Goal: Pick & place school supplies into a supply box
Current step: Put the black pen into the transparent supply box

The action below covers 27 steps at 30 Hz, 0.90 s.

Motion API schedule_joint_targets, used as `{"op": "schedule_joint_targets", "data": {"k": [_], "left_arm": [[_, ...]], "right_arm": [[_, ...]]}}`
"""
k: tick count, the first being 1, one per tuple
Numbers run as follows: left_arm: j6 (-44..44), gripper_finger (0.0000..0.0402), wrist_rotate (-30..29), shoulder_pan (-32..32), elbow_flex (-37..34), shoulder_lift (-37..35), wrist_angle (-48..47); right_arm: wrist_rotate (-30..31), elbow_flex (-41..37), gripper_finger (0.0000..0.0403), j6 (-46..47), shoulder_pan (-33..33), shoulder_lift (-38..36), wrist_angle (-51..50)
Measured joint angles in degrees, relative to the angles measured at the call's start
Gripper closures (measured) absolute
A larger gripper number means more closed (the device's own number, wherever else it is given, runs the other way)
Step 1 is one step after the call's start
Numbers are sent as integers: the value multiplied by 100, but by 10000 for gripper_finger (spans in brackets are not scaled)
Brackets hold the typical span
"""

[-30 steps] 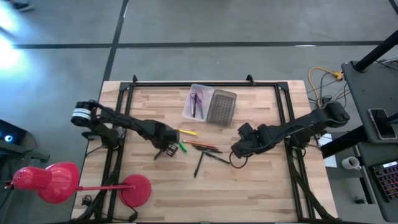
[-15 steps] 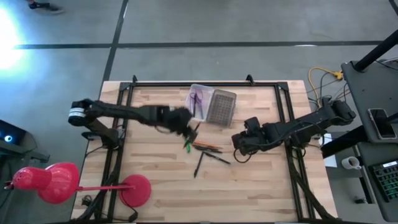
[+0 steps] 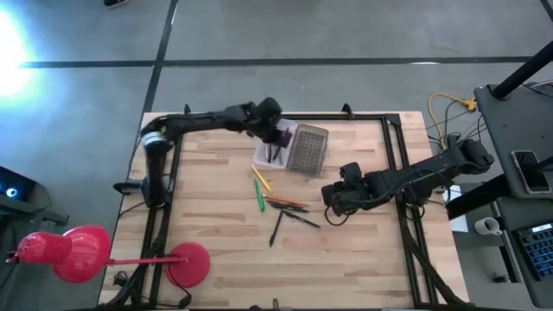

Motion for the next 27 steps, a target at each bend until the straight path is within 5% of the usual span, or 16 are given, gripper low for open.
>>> {"op": "schedule_joint_targets", "data": {"k": [9,20,27], "left_arm": [[18,370,-152,13,1134,1019,-451],[160,367,-398,280,975,995,-666],[831,330,-386,201,881,973,-666]], "right_arm": [[-33,-4,296,112,30,66,77],[-36,-20,298,2,35,90,77],[-244,-22,300,-1676,35,101,619]]}}
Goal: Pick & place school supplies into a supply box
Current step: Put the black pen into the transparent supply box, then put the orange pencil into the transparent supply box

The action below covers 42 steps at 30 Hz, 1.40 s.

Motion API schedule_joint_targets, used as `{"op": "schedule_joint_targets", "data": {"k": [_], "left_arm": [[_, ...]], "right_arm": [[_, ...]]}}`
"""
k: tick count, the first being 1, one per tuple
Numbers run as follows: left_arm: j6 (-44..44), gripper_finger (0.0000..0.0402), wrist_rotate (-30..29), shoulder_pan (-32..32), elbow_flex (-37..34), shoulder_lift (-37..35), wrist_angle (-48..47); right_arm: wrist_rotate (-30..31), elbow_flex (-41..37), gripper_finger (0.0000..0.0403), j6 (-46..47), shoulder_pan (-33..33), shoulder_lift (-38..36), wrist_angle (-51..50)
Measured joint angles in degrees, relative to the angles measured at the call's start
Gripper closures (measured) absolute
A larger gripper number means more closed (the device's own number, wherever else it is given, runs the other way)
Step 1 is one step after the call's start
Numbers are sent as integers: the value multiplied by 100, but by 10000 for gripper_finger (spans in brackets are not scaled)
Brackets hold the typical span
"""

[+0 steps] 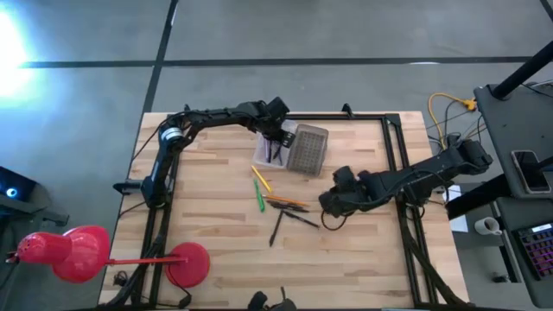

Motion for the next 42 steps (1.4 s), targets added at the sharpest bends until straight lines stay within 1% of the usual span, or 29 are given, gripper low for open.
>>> {"op": "schedule_joint_targets", "data": {"k": [3,6,9,12,16,18,19,23,27,30,32,36,38,42], "left_arm": [[26,295,1,-6,-2,-18,-33],[113,263,1,-6,-2,-68,-269],[430,240,-18,-65,-5,-237,-666],[875,232,-26,-242,-68,-518,-953],[1225,231,-128,-551,-519,-1029,-933],[1253,231,-132,-713,-896,-1387,-735],[1256,231,-129,-793,-1127,-1588,-624],[1221,231,-126,-1093,-2338,-2532,90],[1135,230,-123,-1316,-3786,-3623,1325],[835,230,-126,-1429,-4756,-4360,2321],[541,231,-118,-1465,-5289,-4771,2933],[65,231,-204,-1455,-6050,-5448,3634],[3,231,-308,-1456,-6264,-5677,3622],[-10,231,-384,-1455,-6465,-5990,3652]], "right_arm": [[-217,0,304,-1320,-2,49,443],[-482,0,309,-2584,-29,154,777],[-591,-11,315,-3401,-104,361,1008],[-711,-28,320,-4001,-280,661,1201],[-1691,-28,333,-4714,-633,1083,2013],[-2050,-28,340,-4920,-744,1287,2571],[-2126,-25,343,-4990,-783,1371,2788],[-2082,110,345,-5133,-902,1643,3048],[-2096,229,334,-5393,-924,1807,3051],[-2364,337,320,-5624,-914,2052,3133],[-2379,402,310,-5667,-914,2280,3088],[-2353,643,296,-5718,-941,2676,3077],[-2357,825,294,-5708,-940,2773,3041],[-2357,1135,296,-5740,-940,2774,3024]]}}
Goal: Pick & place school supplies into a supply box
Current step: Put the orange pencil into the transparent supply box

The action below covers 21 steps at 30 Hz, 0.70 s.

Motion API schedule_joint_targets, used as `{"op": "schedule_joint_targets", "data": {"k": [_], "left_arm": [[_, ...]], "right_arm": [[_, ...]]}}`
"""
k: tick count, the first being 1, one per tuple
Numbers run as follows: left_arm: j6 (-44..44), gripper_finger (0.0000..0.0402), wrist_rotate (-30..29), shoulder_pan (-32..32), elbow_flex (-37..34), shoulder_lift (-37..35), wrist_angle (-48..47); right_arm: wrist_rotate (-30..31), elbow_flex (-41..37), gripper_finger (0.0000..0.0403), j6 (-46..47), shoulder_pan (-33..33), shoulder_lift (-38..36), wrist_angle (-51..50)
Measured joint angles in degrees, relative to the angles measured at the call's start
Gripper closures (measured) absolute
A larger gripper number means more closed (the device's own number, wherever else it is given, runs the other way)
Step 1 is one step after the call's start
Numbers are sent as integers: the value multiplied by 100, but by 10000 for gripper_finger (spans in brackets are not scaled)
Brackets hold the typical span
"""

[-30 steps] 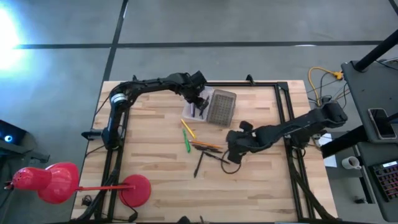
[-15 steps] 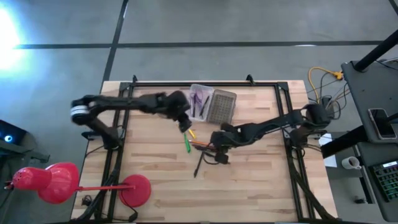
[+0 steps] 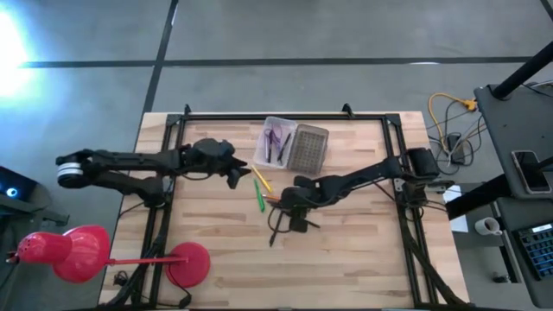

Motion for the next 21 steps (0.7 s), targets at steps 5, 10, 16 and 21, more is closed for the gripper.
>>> {"op": "schedule_joint_targets", "data": {"k": [5,10,16,21], "left_arm": [[16,231,-50,4,-21,-35,7],[194,231,-176,11,82,128,14],[214,231,-174,11,96,297,0],[213,231,-172,11,92,336,-24]], "right_arm": [[-2,92,298,-97,-103,45,26],[-9,93,301,16,-268,370,26],[-44,446,314,163,-361,674,-2],[-50,747,317,136,-350,614,-149]]}}
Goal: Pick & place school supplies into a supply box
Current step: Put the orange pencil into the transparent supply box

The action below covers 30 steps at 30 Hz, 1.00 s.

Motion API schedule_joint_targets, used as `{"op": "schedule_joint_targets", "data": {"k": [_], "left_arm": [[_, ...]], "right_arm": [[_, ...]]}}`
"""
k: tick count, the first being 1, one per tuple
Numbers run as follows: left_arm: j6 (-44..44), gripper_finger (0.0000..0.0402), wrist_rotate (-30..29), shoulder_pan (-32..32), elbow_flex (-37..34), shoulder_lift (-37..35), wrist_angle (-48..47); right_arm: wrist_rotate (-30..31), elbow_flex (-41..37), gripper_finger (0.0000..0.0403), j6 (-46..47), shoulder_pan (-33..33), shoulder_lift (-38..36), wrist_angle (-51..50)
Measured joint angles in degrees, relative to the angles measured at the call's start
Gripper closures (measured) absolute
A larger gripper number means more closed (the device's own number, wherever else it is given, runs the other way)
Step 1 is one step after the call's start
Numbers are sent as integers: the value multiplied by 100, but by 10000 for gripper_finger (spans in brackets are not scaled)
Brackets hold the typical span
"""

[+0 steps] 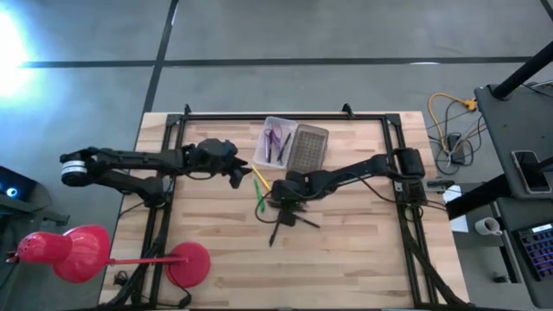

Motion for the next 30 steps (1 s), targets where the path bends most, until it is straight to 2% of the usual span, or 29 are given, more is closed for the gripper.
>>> {"op": "schedule_joint_targets", "data": {"k": [11,24,30], "left_arm": [[1,231,0,0,0,0,15],[1,231,-3,0,0,0,24],[1,231,-4,0,0,0,22]], "right_arm": [[49,-252,296,0,-223,-11,-84],[29,-316,294,28,-130,-10,-66],[114,-576,299,256,-99,-30,159]]}}
